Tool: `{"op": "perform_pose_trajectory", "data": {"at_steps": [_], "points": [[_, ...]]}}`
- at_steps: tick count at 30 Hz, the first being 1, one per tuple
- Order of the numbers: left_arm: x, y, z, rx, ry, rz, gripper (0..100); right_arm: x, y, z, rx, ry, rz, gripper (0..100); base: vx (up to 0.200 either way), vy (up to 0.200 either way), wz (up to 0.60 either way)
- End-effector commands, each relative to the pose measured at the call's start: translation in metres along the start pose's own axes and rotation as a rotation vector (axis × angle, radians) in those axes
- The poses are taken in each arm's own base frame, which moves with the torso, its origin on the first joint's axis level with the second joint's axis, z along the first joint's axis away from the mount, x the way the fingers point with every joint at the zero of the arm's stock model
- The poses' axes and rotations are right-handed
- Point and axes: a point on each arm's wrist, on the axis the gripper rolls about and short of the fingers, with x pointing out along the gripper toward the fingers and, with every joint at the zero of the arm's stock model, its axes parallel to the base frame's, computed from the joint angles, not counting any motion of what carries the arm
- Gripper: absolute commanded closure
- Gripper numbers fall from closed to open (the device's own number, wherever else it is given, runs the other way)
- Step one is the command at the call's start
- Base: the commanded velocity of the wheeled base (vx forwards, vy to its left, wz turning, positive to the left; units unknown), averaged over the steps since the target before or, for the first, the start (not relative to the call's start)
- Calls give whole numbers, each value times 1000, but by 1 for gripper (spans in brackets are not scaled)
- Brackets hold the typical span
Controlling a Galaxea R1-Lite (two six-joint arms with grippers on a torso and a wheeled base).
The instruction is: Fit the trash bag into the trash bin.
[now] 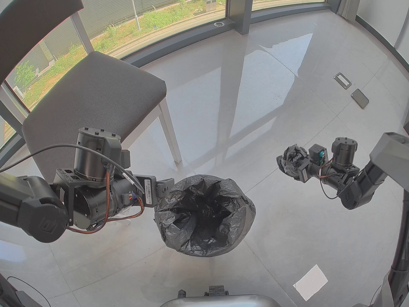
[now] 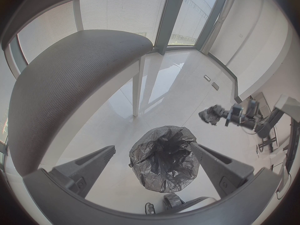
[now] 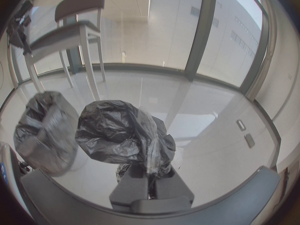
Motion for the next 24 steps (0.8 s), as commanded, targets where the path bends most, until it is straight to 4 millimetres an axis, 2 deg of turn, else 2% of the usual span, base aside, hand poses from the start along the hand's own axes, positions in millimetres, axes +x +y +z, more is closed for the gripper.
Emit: {"op": "perform_pose_trajectory", "data": {"at_steps": [1,4,6,10,11,12,16,18,19,24], "points": [[0,1,-4,3,13,4,0,-71,12,96,-50,-255,49,100,0,0,0],[-1,1,-4,3,13,4,0,-93,32,115,-30,-302,108,100,0,0,0],[0,2,-5,3,14,6,0,-106,48,119,-22,-305,163,100,0,0,0],[0,2,-7,11,21,6,0,-134,90,115,-29,-269,320,100,0,0,0],[0,2,-7,11,21,6,0,-134,90,115,-29,-269,320,100,0,0,0],[0,2,-9,18,26,8,0,-142,110,108,-37,-243,397,100,0,0,0],[0,2,-7,17,23,7,0,-143,134,107,-49,-236,481,100,0,0,0],[0,2,-7,17,23,7,0,-143,134,107,-49,-236,481,100,0,0,0],[0,4,-5,14,17,10,0,-137,155,107,-50,-225,548,100,0,0,0],[-1,6,-5,35,15,17,0,-130,188,103,-51,-196,643,100,0,0,0]]}}
